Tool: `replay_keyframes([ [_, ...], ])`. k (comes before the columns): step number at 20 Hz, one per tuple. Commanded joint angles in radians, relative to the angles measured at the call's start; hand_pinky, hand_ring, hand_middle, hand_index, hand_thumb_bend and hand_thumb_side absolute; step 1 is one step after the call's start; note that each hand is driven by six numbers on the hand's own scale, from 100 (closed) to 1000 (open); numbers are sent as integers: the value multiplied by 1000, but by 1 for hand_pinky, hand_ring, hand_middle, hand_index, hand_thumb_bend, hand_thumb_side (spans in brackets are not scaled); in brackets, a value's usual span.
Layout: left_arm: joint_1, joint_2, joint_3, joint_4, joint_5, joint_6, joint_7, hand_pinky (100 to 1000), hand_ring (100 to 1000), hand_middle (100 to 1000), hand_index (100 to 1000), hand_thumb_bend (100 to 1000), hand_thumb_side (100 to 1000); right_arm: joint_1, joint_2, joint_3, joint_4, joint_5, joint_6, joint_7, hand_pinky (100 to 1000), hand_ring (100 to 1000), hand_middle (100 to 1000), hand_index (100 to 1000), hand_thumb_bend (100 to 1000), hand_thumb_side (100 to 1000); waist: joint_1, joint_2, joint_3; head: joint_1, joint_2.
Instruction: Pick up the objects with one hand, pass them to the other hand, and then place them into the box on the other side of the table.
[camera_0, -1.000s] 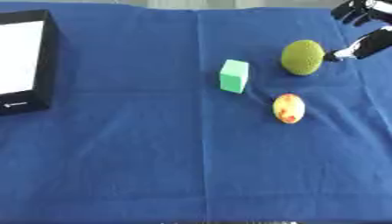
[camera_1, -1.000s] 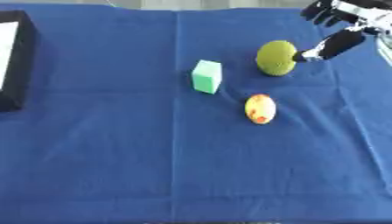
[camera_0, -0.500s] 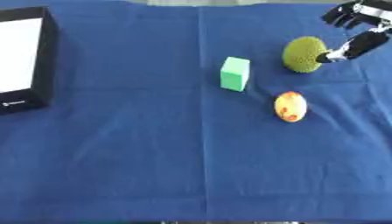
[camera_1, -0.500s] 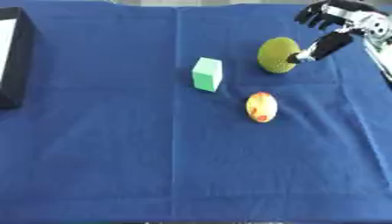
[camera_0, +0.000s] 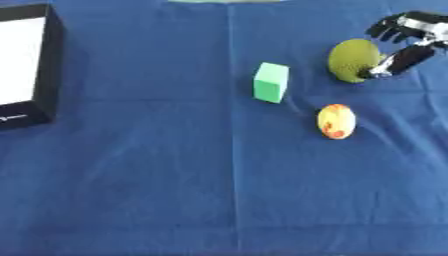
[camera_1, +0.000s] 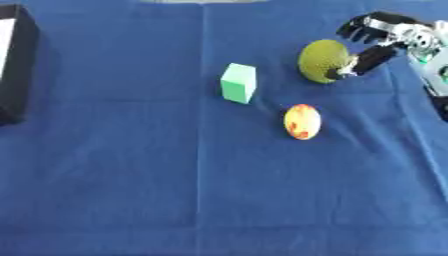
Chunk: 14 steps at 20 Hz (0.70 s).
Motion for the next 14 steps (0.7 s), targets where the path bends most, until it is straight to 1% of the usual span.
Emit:
replay_keyframes([
  [1, -15, 10, 0, -20, 0, 0, -5, 757, 870, 853, 771, 372, 769, -23, -13, -15, 20, 27, -10, -3, 833, 842, 809, 869, 610, 253, 4, -13, 2, -4, -15],
  [4, -16, 8, -1, -20, 0, 1, -6, 757, 871, 853, 770, 370, 771, -28, -1, -16, 35, 29, -16, -13, 829, 837, 788, 855, 583, 238, 5, -11, 4, -4, -18],
  [6, -16, 8, -1, -20, 0, 1, -6, 757, 871, 854, 771, 369, 772, -30, 4, -17, 38, 13, -19, -25, 820, 826, 761, 832, 545, 199, 5, -10, 4, -4, -18],
  [7, -16, 8, -2, -20, 0, 2, -6, 757, 871, 854, 771, 369, 772, -30, 6, -17, 38, -1, -19, -33, 820, 826, 761, 832, 545, 199, 5, -10, 4, -4, -18],
  [8, -16, 8, -2, -19, 0, 2, -7, 757, 871, 854, 771, 369, 772, -29, 7, -18, 39, -17, -19, -41, 810, 814, 735, 805, 501, 131, 5, -10, 4, -4, -18],
  [9, -17, 8, -2, -19, 0, 3, -7, 757, 871, 854, 771, 368, 773, -29, 8, -16, 39, -33, -17, -50, 806, 808, 710, 782, 475, 100, 5, -10, 4, -3, -19],
  [13, -18, 9, -3, -20, 0, 5, -8, 758, 871, 854, 771, 365, 774, -24, 10, -8, 41, -83, -9, -61, 795, 770, 577, 678, 378, 100, 4, -11, 5, -4, -23],
  [14, -18, 9, -3, -19, -1, 5, -9, 758, 872, 854, 771, 365, 774, -23, 10, -5, 40, -89, -6, -58, 793, 762, 560, 663, 367, 100, 3, -12, 5, -4, -23],
])
